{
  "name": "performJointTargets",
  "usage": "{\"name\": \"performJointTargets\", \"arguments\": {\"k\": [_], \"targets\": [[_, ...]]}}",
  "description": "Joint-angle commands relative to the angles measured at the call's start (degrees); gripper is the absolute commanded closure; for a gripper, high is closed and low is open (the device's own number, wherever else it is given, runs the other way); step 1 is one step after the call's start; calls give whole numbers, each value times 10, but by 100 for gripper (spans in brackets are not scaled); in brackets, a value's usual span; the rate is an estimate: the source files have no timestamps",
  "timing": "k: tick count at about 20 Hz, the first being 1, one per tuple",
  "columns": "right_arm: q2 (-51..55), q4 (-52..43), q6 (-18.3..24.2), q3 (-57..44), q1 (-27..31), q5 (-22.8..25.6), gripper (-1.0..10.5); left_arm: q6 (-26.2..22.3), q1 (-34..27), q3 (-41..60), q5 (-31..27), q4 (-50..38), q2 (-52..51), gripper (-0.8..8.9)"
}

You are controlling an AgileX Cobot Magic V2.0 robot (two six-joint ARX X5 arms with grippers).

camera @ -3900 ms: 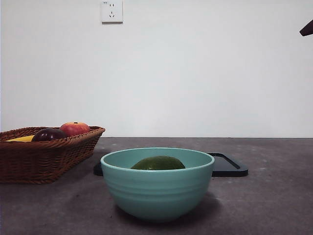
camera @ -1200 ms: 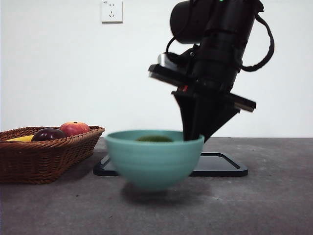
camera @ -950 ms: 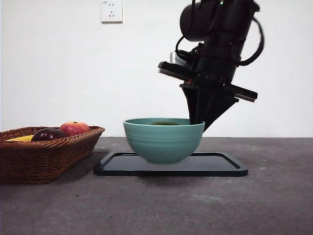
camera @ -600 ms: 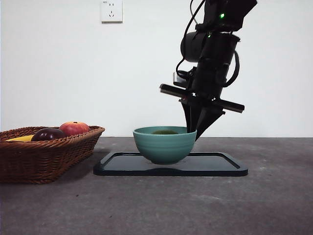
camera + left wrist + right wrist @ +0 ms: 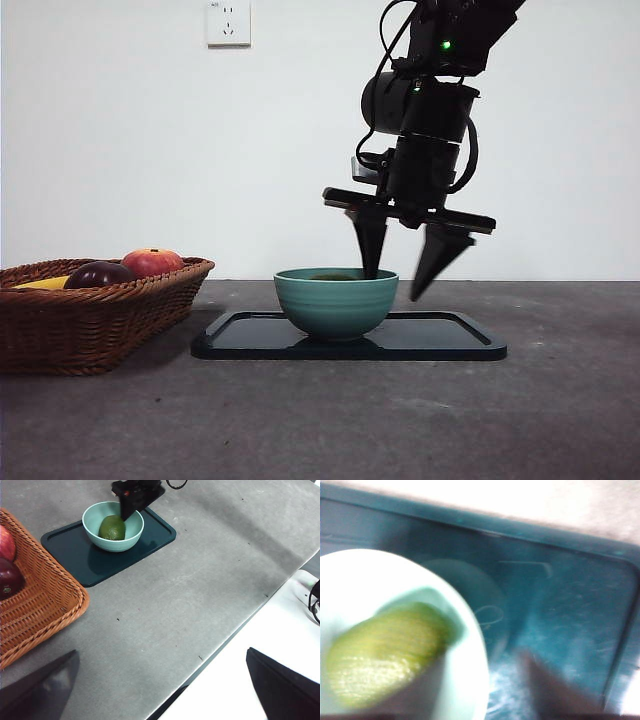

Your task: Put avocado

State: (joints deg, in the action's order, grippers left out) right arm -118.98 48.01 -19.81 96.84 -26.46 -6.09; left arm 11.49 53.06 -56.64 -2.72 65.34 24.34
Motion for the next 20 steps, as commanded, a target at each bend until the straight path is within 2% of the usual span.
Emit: {"name": "performJointTargets", "arguments": {"k": [1,3,5,9,14,18,20], "targets": [[11,22,-8,16,5,33,581,-5,6,-4,-2,-6,2,282],[68,53,4,16,5,78,485,-5,6,-4,-2,-6,2,283],[139,99,25,16,0,95,381,-5,6,-4,-2,-7,2,283],[264,203,41,15,-23,162,378,-5,6,-4,-2,-7,2,282],[381,261,41,-4,-61,188,378,-10,6,-4,-2,-7,2,282],[518,250,40,-114,-110,196,378,-14,6,-4,-2,-7,2,282],[602,228,21,-196,-144,196,378,-14,6,-4,-2,-7,2,282]]}}
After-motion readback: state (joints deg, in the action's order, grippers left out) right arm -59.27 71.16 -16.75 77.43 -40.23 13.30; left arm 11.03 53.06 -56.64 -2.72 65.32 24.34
